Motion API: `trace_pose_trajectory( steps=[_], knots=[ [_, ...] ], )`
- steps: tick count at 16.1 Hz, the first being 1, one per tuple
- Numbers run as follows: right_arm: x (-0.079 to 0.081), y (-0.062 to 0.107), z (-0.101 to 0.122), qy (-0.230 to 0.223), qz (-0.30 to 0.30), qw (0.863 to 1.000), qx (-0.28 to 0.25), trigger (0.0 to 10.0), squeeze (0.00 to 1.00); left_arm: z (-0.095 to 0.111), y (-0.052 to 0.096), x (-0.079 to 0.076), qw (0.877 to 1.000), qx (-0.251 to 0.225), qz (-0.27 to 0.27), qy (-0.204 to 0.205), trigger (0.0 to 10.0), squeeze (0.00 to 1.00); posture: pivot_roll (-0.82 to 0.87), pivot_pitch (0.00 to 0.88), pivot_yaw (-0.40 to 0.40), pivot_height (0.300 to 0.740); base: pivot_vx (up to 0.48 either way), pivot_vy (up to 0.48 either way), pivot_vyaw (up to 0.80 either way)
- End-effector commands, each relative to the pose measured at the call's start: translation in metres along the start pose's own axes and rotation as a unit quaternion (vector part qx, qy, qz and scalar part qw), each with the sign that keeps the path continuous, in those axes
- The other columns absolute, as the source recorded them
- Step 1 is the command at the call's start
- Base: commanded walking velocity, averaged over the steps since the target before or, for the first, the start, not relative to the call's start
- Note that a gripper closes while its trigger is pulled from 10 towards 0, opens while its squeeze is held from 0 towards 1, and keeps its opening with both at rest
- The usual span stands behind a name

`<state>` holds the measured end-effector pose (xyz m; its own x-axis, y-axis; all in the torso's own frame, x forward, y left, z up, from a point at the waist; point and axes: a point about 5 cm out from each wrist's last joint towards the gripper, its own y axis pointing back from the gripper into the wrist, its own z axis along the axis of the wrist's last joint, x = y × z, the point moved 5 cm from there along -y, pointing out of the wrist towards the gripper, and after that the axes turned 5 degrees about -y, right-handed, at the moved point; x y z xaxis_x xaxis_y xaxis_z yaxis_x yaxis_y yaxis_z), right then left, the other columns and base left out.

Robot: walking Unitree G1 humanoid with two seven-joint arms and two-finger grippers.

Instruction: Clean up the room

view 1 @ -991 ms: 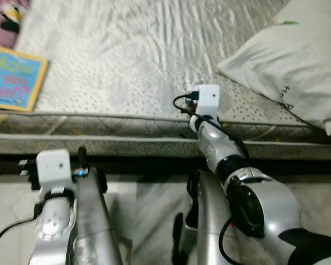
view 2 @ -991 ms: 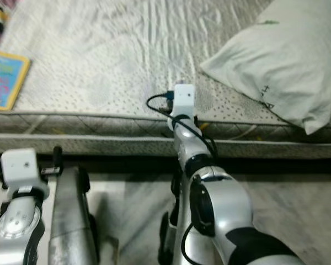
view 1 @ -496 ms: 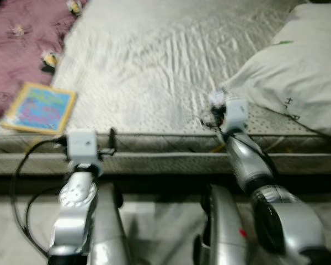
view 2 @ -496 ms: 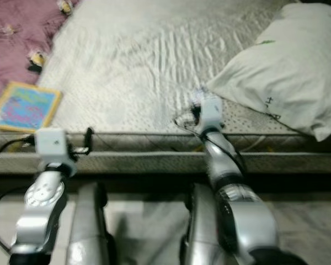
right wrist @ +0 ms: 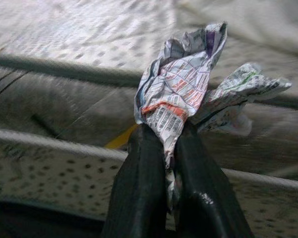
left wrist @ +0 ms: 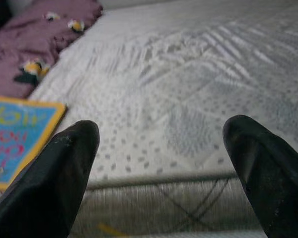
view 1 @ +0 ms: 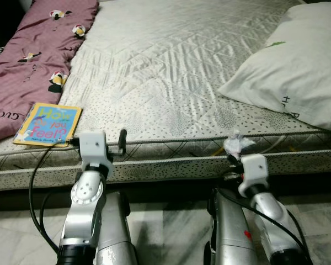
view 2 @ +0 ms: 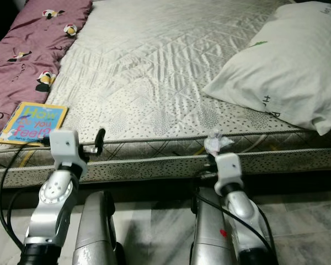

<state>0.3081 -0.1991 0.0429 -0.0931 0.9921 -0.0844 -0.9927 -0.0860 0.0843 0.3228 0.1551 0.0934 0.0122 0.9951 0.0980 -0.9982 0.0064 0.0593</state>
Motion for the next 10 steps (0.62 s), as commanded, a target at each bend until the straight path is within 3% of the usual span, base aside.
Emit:
trace_pose_trajectory(
  steps=[1, 3, 5, 6, 10],
  knots=[
    [-0.005, 0.002, 0.022, -0.015, -0.046, 0.998, -0.04, 0.0, 0.0, 0.004, 0.001, -0.005, 0.999, -0.014, -0.027, 0.027, 10.0, 0.0, -0.06, 0.0, 0.069, 0.483, 0.0, 0.0, 0.0],
    [-0.007, 0.008, 0.025, -0.032, -0.1, 0.993, -0.047, 0.0, 0.0, 0.008, -0.002, -0.007, 1.0, -0.022, -0.016, 0.014, 10.0, 0.0, -0.08, 0.0, 0.062, 0.483, 0.0, 0.0, 0.0],
    [-0.004, 0.002, 0.037, -0.047, -0.123, 0.989, -0.061, 0.0, 0.0, 0.009, -0.006, -0.007, 1.0, -0.026, -0.003, -0.008, 10.0, 0.0, -0.08, 0.0, 0.057, 0.483, 0.0, 0.0, 0.0],
    [0.005, -0.001, 0.04, -0.056, -0.109, 0.991, -0.056, 9.8, 0.0, 0.008, -0.005, -0.005, 1.0, -0.025, -0.004, -0.005, 10.0, 0.0, -0.08, 0.0, 0.035, 0.483, 0.0, 0.0, 0.0],
    [0.027, -0.004, 0.042, -0.08, -0.074, 0.993, -0.035, 10.0, 0.0, -0.004, 0.005, 0.008, 1.0, -0.009, 0.028, 0.001, 10.0, 0.0, -0.05, 0.0, 0.017, 0.483, 0.0, 0.0, 0.0]
  ],
)
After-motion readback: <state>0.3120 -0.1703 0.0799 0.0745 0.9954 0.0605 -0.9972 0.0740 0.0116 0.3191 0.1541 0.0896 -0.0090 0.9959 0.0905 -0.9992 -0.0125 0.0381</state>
